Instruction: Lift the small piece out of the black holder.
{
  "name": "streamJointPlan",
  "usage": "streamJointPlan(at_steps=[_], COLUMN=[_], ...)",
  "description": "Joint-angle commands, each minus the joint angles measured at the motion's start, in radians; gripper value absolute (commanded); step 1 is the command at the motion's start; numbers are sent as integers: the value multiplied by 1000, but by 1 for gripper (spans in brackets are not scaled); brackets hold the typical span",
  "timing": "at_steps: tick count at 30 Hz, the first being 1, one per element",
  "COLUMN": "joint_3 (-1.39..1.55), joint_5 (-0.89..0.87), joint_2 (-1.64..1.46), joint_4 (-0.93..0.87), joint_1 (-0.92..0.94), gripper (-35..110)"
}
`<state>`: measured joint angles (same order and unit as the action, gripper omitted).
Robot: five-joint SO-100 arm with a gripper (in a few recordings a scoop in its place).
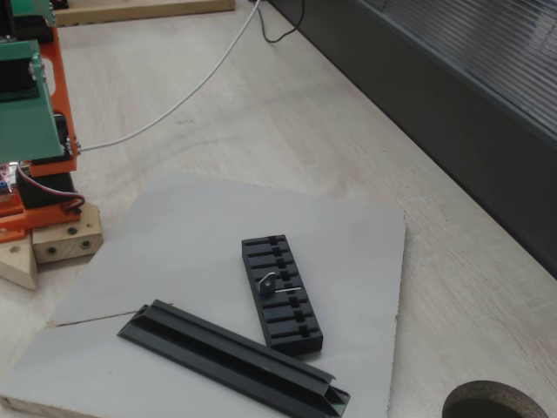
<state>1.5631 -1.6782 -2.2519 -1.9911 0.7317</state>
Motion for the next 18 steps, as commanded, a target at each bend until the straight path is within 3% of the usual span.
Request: streamJointPlan(at_steps=[1,18], joint_3=[0,0], joint_5=[-3,3], joint_2=[-14,-14], joint_4=[-17,-17], joint_1=[6,6], gripper=[7,7])
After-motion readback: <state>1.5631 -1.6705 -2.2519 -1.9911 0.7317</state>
